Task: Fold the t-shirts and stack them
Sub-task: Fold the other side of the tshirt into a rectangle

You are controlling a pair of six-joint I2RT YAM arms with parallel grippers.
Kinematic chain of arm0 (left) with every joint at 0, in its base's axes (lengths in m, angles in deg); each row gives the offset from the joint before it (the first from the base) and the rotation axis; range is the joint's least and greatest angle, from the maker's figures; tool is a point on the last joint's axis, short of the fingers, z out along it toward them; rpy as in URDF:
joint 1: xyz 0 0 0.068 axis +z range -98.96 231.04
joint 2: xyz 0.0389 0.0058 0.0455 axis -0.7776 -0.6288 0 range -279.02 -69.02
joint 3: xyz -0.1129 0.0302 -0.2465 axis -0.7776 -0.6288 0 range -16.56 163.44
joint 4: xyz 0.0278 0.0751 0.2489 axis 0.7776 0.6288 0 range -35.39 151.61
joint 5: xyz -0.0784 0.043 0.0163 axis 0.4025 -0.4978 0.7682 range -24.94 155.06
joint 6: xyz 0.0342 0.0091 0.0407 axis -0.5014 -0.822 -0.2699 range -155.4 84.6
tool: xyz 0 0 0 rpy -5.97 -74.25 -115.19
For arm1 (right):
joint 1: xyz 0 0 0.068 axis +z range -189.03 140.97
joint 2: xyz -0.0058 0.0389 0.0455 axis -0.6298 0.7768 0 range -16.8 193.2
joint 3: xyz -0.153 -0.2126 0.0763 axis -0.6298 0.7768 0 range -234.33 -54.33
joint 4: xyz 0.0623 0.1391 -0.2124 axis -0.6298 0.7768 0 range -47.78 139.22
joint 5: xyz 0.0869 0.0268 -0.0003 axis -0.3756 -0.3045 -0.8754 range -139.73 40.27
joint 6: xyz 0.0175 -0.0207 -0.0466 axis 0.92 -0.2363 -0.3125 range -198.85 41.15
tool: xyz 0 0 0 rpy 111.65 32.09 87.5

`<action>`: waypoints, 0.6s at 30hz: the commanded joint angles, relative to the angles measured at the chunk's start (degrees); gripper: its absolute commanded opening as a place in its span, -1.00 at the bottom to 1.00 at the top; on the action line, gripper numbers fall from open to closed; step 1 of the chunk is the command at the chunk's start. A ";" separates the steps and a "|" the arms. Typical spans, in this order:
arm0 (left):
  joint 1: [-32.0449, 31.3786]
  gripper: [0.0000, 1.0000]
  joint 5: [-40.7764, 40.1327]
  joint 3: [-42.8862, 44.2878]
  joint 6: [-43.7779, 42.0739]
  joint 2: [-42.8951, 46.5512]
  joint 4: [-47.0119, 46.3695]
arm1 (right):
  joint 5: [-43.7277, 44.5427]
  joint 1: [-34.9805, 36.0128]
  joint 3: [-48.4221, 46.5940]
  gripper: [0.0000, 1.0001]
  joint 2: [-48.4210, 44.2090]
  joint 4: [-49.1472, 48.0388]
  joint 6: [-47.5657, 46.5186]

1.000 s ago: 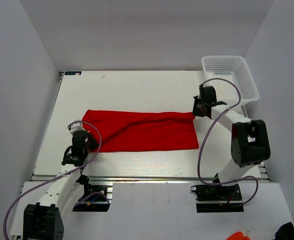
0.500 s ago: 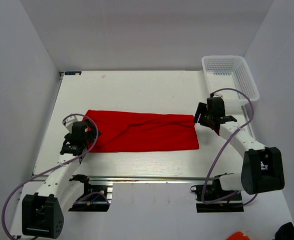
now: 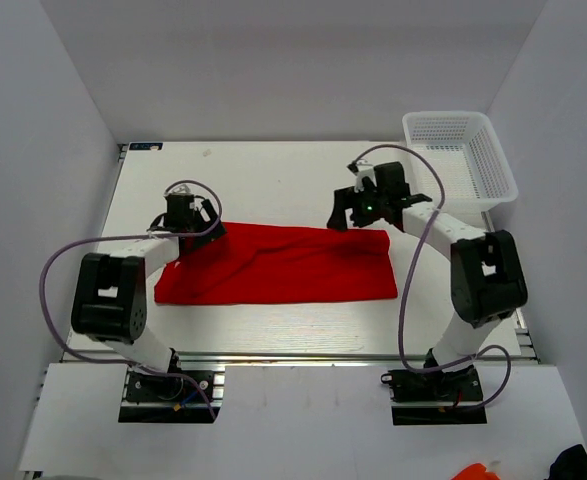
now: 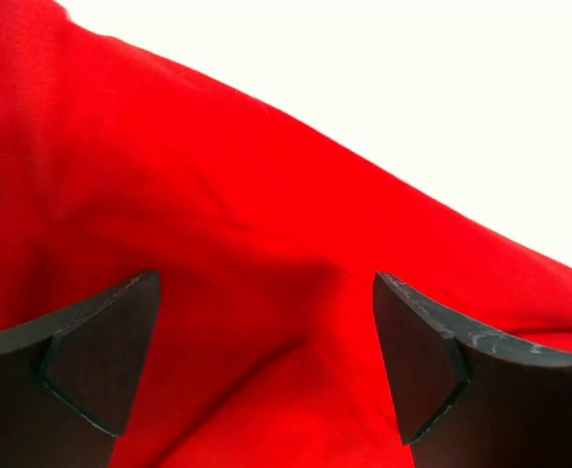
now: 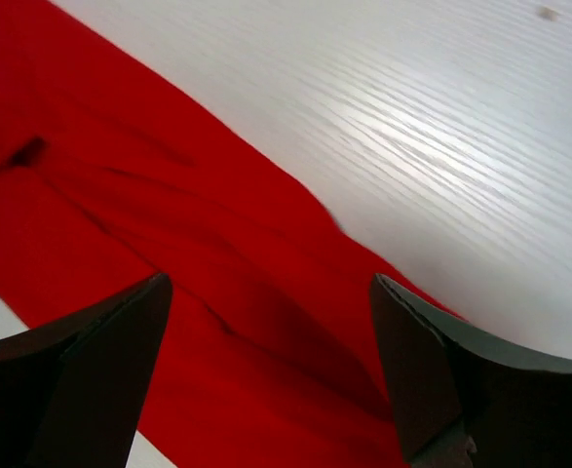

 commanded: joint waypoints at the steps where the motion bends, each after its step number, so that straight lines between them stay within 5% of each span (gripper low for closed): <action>1: 0.78 0.99 5.09 2.81 -0.83 -5.32 0.72 | -6.58 3.42 -6.88 0.81 4.91 1.84 -4.01; 10: 0.79 0.99 3.34 8.96 0.40 -15.87 4.94 | -12.82 10.18 -16.03 0.81 15.91 3.78 -8.05; 18: 0.79 0.99 -0.08 12.56 -1.45 -17.64 6.96 | -10.55 12.21 -15.17 0.81 18.21 4.49 -10.51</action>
